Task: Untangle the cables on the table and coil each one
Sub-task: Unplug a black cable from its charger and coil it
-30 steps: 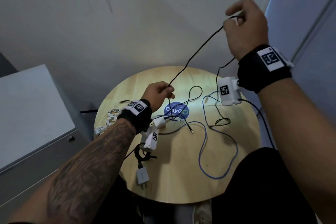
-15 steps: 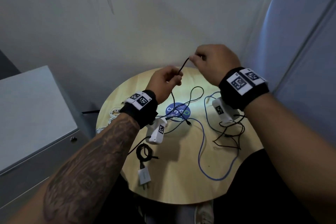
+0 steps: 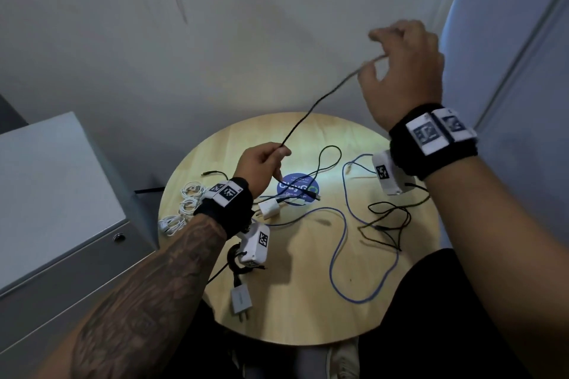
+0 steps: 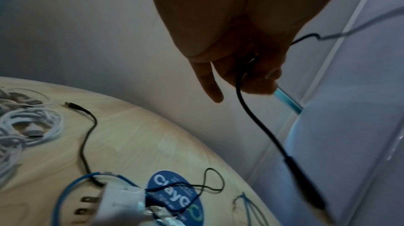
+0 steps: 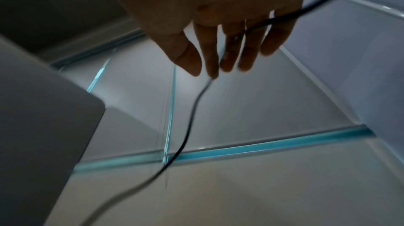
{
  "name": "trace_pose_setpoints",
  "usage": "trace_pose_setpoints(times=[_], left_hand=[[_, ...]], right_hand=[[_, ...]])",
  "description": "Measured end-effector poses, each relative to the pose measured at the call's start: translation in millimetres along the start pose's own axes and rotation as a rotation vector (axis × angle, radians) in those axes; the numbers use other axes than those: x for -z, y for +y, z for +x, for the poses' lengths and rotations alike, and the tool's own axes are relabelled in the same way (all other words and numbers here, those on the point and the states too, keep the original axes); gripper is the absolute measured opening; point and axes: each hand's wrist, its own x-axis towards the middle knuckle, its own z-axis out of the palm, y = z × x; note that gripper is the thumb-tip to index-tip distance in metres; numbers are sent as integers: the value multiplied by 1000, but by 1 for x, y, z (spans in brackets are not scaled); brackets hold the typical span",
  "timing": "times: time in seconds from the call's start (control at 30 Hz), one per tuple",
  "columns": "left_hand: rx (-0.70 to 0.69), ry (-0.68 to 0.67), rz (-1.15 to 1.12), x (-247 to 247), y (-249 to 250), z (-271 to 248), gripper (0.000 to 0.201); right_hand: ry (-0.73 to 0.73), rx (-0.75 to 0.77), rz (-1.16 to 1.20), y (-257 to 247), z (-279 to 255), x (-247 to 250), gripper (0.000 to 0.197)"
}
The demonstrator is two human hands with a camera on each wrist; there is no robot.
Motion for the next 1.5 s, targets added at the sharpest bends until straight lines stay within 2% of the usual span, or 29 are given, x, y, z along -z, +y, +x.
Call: trace_pose_setpoints(times=[0.07,0.13,0.2,0.27,0.3,0.43,0.57,0.67,0.73,0.8,0.87,0.93,1.03,1.1,1.17,1.23,1.33,1.4,1.5], left_hand=[[-31,20,-60,-5,12,-4,18],[-49,12,-110,-12,25,-8,15],[-71,-7,-97,-15,35,-15,15],[-88,-34,-63,-14,36,-20,14],[-80,-47,-52,-13,33,-25,15],[59,-69,-137,-14,14,-54,23],[271,-141,-264,-21,-16,-83,35],[484,-240,-480,-23,-26,-92,36],[605,-337,-745,-17,-26,-94,31],[597,-389,-994,-12,-27,-97,23],[568,-327,-1144,-12,-27,-98,21],[557,-177,-1232,-15,-32,-96,21],[542,44,-1238,-16,-50,-96,22],[539,110,-1237,-17,-63,-99,20],[536,148,-1228,-17,-73,-102,20],[539,174,-1142,-17,-83,-103,21],[532,158,-947,-17,-89,-109,21],[530,74,-878,-23,-85,-116,18],[497,-81,-687,-39,-77,-129,14]], right_hand=[[-76,210,-104,-11,-17,-9,53],[-271,386,-116,-27,-39,-25,52],[-552,344,-70,-35,-60,-40,40],[-753,124,64,-30,-70,-48,28],[-766,45,151,-25,-72,-51,23],[-662,-57,288,-3,-77,-56,17],[-557,-146,356,10,-99,-68,19],[-527,-211,378,18,-124,-85,18],[-554,-276,367,23,-146,-98,19],[-645,-288,332,25,-176,-111,22],[-750,-262,336,20,-207,-121,22],[-850,-225,402,9,-232,-123,19],[-1049,-191,454,-5,-254,-120,19],[-1169,-194,450,-6,-262,-114,18],[-1231,-121,375,-4,-265,-106,21],[-1186,-103,345,-1,-259,-96,24],[-1025,-288,549,-2,-243,-85,20],[-952,-374,677,-6,-233,-79,15],[-887,-379,725,-5,-224,-74,13]])
